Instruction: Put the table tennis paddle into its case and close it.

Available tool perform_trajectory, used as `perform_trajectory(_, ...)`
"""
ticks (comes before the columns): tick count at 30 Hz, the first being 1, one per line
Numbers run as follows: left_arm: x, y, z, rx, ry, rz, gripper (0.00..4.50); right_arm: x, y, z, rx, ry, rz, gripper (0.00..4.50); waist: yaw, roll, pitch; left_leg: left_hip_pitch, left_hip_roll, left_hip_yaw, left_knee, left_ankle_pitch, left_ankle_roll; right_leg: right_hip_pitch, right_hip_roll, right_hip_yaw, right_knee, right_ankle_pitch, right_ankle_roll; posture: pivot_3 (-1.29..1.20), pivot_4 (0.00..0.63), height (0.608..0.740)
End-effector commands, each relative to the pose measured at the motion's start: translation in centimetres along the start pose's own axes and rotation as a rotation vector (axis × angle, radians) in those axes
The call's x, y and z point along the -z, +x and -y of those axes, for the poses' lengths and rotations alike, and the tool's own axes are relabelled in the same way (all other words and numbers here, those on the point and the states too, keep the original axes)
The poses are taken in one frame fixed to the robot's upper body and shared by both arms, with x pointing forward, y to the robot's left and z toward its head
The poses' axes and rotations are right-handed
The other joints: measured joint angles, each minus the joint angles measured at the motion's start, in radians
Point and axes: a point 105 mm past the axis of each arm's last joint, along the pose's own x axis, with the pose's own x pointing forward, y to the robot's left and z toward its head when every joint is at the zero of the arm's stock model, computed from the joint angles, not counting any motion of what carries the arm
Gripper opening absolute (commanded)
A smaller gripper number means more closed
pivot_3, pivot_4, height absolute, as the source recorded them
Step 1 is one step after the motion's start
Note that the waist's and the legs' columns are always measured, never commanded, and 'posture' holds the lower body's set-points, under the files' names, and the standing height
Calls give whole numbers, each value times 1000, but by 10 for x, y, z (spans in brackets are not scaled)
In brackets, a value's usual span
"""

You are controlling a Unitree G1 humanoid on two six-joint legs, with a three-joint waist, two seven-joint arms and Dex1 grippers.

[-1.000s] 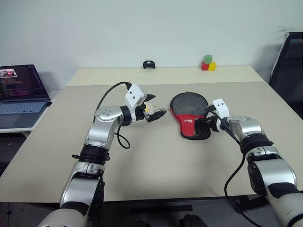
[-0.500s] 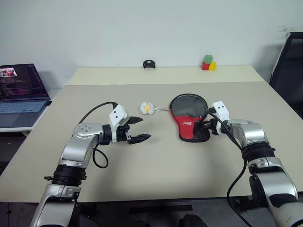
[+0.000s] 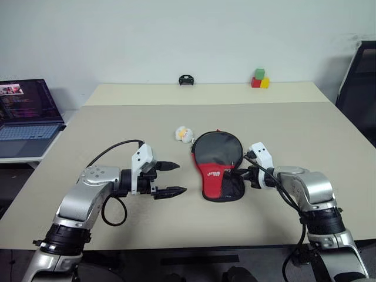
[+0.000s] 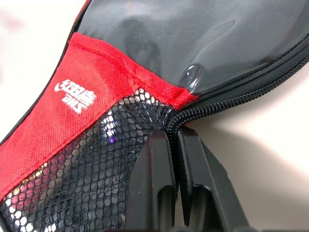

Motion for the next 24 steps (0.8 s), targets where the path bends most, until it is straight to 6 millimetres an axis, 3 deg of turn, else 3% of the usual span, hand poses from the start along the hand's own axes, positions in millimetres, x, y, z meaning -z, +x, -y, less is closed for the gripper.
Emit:
perform_trajectory(1, -10, -4, 10, 34, 27, 12, 4500, 5, -9, -21, -63, -2, 3, 19, 4, 0, 0, 0, 0, 0, 0, 0, 0, 0, 0, 0, 0, 0, 0, 0, 150, 740)
perform_trajectory(11, -8, -3, 28, 128, 26, -14, 4500, 32, -34, -38, -49, 73, -39, 19, 13, 0, 0, 0, 0, -1, -1, 0, 0, 1, 0, -1, -3, 0, 0, 0, 150, 740)
perform_trajectory(18, -7, -3, 31, 149, 33, -24, 4500, 41, -39, -55, -57, 136, -41, 19, 15, 0, 0, 0, 0, -1, -1, 0, 0, 2, 0, -1, -4, 0, 0, 0, 150, 740)
perform_trajectory(24, -6, -4, 32, 154, 35, -31, 4500, 47, -43, -56, -43, 162, -43, 19, 16, 0, 0, 0, 0, -1, -1, 0, 0, 2, 0, -1, -4, 0, 0, 0, 150, 740)
